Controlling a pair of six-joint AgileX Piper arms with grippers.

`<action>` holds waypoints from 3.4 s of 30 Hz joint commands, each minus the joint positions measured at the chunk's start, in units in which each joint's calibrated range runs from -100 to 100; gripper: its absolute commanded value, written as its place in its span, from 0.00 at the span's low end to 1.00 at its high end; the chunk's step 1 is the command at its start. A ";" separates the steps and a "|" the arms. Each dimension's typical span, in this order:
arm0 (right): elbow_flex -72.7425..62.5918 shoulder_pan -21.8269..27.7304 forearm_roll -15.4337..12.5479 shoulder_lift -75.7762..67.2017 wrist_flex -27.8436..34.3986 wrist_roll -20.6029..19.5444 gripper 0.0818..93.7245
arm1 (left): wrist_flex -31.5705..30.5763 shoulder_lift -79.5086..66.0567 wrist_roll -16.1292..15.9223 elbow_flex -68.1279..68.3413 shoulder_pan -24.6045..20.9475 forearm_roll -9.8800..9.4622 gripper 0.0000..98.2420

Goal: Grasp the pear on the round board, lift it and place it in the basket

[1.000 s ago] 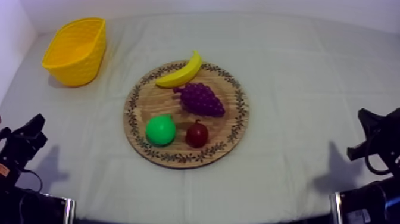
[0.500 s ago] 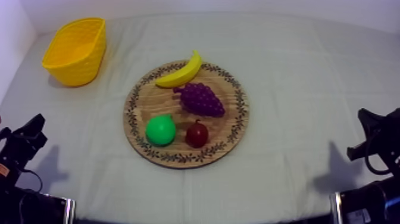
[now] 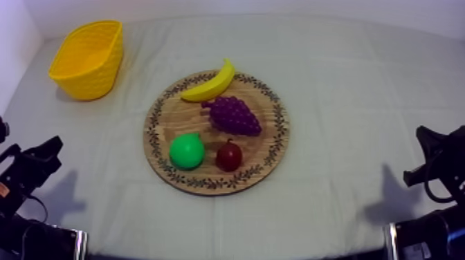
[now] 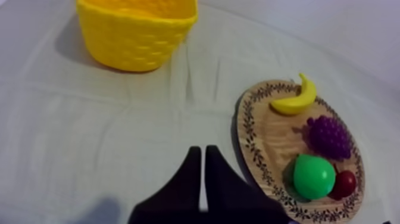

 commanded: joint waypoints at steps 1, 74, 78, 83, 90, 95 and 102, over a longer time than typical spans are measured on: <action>-0.02 -0.01 -0.02 -0.03 -0.04 0.00 0.00 | 1.07 6.55 -6.87 -2.30 0.75 3.77 0.00; -0.02 -0.01 -0.02 -0.03 -0.04 0.01 0.00 | 45.72 89.31 17.58 -83.04 24.54 -3.17 0.23; -0.02 -0.01 -0.02 -0.03 -0.04 0.01 0.00 | 45.75 89.36 17.81 -83.26 24.72 -3.17 0.36; -0.02 -0.01 -0.02 -0.03 -0.04 0.01 0.00 | 46.13 89.61 17.61 -82.99 24.82 -2.83 0.56; -0.02 -0.01 -0.02 -0.03 -0.04 0.01 0.00 | 46.84 89.34 17.08 -81.58 24.55 -2.02 0.77; -0.02 -0.01 -0.02 -0.03 -0.04 0.01 0.00 | 48.26 88.83 17.36 -81.16 24.69 -2.34 0.91; -0.02 -0.01 -0.02 -0.03 -0.04 0.01 0.00 | 49.61 88.78 17.83 -82.21 24.85 -2.69 0.97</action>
